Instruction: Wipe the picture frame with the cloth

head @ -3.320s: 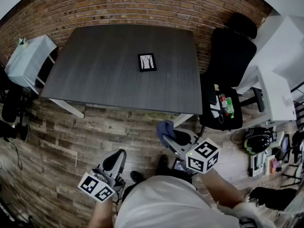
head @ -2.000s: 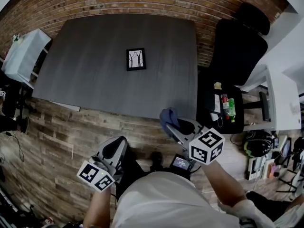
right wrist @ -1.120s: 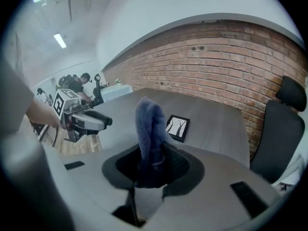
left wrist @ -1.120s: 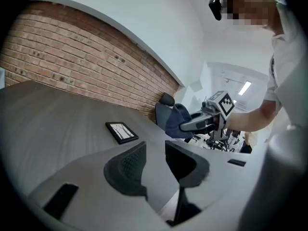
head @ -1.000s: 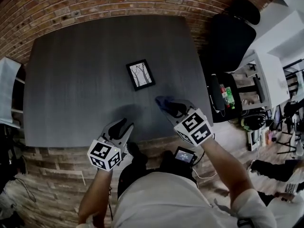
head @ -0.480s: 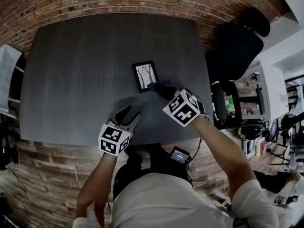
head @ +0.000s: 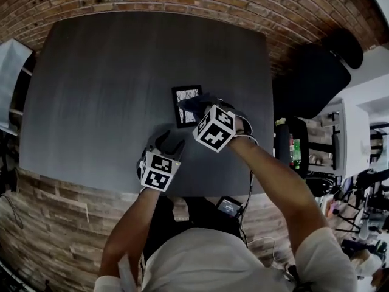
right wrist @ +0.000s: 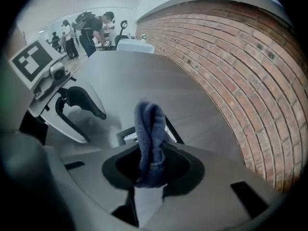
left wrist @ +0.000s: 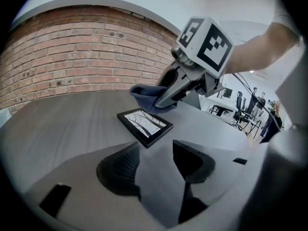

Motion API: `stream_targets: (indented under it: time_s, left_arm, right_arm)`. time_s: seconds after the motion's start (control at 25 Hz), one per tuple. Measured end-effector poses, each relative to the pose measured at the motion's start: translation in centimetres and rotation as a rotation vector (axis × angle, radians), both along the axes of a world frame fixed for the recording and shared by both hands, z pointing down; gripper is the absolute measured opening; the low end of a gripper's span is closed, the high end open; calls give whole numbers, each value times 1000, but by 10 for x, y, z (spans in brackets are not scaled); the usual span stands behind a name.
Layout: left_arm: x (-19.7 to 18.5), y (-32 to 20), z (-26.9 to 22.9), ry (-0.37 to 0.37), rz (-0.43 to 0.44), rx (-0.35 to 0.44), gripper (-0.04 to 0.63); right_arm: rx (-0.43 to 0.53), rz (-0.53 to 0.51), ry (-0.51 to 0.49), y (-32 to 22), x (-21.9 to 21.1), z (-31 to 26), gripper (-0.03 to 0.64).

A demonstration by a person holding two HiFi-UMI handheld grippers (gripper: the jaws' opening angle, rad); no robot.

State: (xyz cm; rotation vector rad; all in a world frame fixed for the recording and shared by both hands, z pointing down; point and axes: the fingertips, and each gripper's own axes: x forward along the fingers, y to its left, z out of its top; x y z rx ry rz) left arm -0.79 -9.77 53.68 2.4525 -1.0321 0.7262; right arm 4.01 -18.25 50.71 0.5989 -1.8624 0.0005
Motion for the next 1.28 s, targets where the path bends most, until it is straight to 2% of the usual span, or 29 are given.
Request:
stream_targets:
  time_s: [0.32, 0.68, 0.88, 1.04, 1.28]
  left_arm:
    - [9, -27, 25, -90, -45, -47, 233]
    - [11, -33, 42, -149, -17, -93, 221]
    - [6, -39, 42, -158, -38, -82, 163]
    - [3, -38, 44, -166, -44, -74, 163]
    - [5, -38, 43, -168, -50, -68, 165]
  right_arm:
    - [51, -97, 59, -47, -32, 12, 107]
    - [109, -130, 97, -82, -61, 25, 107]
    - [79, -156, 136, -76, -69, 48, 106]
    - [92, -225, 188, -67, -73, 55, 106]
    - [73, -240, 221, -58, -69, 56, 106]
